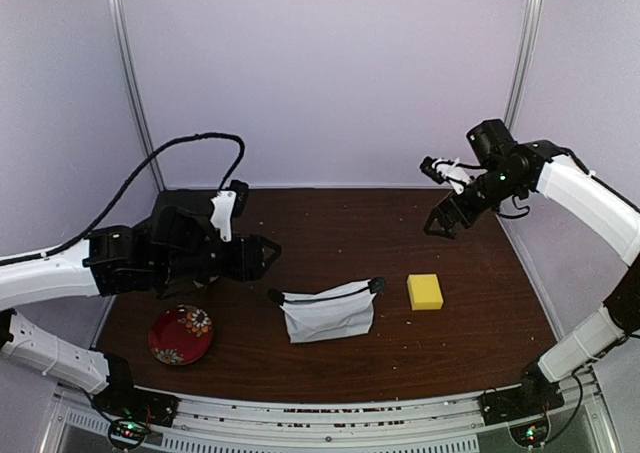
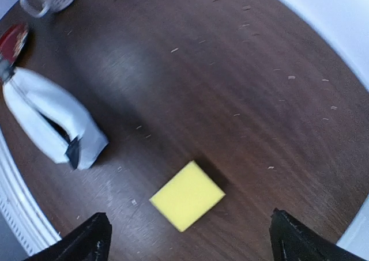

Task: Sort the hair-cutting tools
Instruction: Pick up the sponge from the center of the board.

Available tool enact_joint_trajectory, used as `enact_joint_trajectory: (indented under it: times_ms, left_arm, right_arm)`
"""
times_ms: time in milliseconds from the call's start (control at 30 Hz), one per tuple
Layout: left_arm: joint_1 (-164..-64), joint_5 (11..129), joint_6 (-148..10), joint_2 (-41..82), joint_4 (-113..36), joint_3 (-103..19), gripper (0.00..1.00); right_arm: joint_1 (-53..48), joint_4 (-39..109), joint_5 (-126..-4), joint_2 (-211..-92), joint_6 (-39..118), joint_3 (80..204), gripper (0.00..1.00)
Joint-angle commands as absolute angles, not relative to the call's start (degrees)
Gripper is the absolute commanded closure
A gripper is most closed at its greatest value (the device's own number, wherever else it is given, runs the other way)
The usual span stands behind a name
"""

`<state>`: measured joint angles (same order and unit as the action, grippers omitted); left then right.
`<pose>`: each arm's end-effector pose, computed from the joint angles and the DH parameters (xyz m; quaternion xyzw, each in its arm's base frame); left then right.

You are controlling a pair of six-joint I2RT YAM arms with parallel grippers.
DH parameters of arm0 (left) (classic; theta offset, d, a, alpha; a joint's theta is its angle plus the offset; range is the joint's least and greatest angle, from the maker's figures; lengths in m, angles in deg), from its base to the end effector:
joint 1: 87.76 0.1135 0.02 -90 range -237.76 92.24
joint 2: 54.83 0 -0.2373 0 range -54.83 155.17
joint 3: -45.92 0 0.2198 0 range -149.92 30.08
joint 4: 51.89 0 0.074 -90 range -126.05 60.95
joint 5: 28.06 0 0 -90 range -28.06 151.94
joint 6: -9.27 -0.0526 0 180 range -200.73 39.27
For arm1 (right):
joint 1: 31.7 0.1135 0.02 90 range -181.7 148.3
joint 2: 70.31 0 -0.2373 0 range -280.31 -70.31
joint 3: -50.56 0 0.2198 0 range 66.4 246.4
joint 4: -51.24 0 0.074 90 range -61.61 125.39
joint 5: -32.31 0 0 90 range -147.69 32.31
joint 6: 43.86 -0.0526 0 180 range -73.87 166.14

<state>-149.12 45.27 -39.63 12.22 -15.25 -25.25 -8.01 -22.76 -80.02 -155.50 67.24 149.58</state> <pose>0.1338 -0.2136 0.2809 0.0840 0.8663 -0.2913 0.3970 0.2434 0.1286 0.2961 -0.4073 0.8575 0.1928 0.2482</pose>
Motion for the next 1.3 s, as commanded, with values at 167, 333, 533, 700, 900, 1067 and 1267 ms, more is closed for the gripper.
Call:
enact_joint_trajectory:
  times_ms: [167, 333, 533, 700, 900, 1067, 1267]
  left_arm:
    - [-142.8, 34.37, -41.68, -2.73, -25.57, -15.13, 0.02]
    - [-142.43, 36.57, -42.4, -3.86, -21.99, -14.46, 0.16]
    - [-142.43, 41.49, -42.11, 0.76, -17.61, -17.28, 0.24]
    - [-142.43, 43.2, -41.96, 4.1, -17.5, -18.94, 0.25]
    - [-142.43, 44.3, -41.93, 7.04, -17.59, -20.38, 0.25]
    - [-142.43, 46.43, -40.8, 8.48, -17.68, -21.33, 0.26]
    - [-142.43, 48.29, -37.74, 10.12, -18.89, -22.03, 0.27]
  right_arm:
    - [-22.01, -19.38, -84.06, -161.94, 58.88, 148.97, 0.15]
    - [-22.38, -21.08, -85.46, -168.15, 58.63, 143.94, 0.28]
    - [-22.31, -21.93, -83.85, -173.23, 59.59, 140.91, 0.38]
    - [-21.49, -22.91, -86.44, -177.18, 60.99, 139.96, 0.46]
    - [-19.84, -22.74, -88.12, -179.32, 61.03, 140.54, 0.51]
    - [-19.3, -23.22, -90.13, -181.68, 60.98, 141.79, 0.66]
    - [-19.16, -23.98, -93.46, -181.61, 61.46, 143.01, 0.97]
